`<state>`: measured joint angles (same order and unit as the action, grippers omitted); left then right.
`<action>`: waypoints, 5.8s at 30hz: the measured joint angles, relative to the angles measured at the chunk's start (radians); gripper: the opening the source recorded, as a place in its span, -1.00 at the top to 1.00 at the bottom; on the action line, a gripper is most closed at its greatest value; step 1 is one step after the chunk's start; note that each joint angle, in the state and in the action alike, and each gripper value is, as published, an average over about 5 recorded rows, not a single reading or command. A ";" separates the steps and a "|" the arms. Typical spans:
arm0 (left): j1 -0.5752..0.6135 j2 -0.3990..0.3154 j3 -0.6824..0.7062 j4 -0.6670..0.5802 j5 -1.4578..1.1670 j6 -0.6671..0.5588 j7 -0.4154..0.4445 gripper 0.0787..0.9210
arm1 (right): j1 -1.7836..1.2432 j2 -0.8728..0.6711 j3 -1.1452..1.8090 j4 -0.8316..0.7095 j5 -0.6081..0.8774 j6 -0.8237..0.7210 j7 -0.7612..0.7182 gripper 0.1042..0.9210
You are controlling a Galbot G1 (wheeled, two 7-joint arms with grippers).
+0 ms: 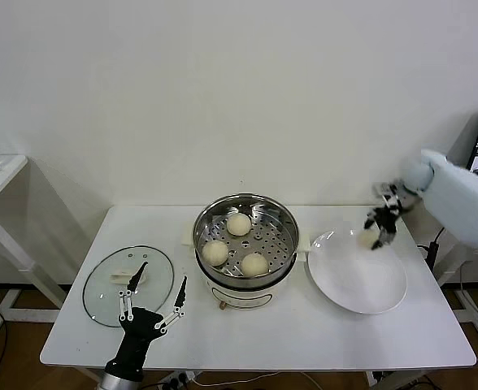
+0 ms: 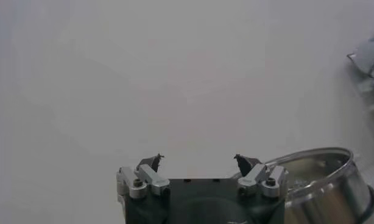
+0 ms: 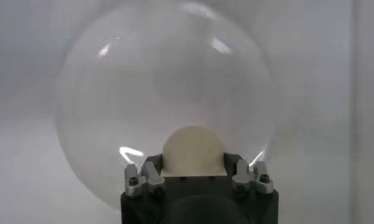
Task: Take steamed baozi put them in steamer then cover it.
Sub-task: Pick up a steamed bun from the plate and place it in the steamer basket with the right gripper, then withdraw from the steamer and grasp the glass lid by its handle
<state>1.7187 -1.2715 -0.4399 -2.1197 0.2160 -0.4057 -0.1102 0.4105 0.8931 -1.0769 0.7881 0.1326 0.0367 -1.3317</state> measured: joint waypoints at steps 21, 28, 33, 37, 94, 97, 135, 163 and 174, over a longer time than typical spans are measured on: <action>-0.027 0.011 0.023 0.020 -0.009 -0.007 -0.001 -0.77 | 0.311 0.250 -0.339 0.263 0.323 -0.122 -0.015 -0.41; -0.028 0.011 0.021 0.020 -0.012 -0.009 -0.001 -0.77 | 0.298 0.301 -0.372 0.266 0.319 -0.132 0.013 -0.41; -0.029 0.010 0.018 0.020 -0.013 -0.010 -0.001 -0.77 | 0.273 0.319 -0.383 0.252 0.306 -0.135 0.036 -0.41; -0.030 0.007 0.018 0.020 -0.013 -0.010 -0.001 -0.77 | 0.252 0.325 -0.388 0.241 0.295 -0.138 0.055 -0.41; -0.086 0.020 -0.016 0.045 0.100 0.036 -0.093 -0.77 | -0.040 0.048 0.033 0.486 0.442 0.075 0.816 -0.76; -0.102 0.026 -0.021 0.046 0.132 0.062 -0.124 -0.77 | -0.160 0.007 0.168 0.528 0.440 0.108 1.012 -0.76; -0.253 0.128 -0.138 0.472 0.921 0.288 -0.162 -0.77 | -1.598 0.191 1.502 0.764 0.236 0.316 1.607 -0.76; -0.465 0.122 -0.086 0.738 1.037 0.278 -0.239 -0.77 | -1.691 0.269 1.541 0.762 0.168 0.325 1.590 -0.76; -0.509 0.120 -0.065 0.779 1.041 0.282 -0.245 -0.77 | -1.697 0.277 1.543 0.758 0.156 0.325 1.587 -0.76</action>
<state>1.2098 -1.1512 -0.5050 -1.3410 1.2572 -0.1239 -0.3549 -1.2866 1.1699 0.4664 1.5463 0.2884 0.3622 0.2551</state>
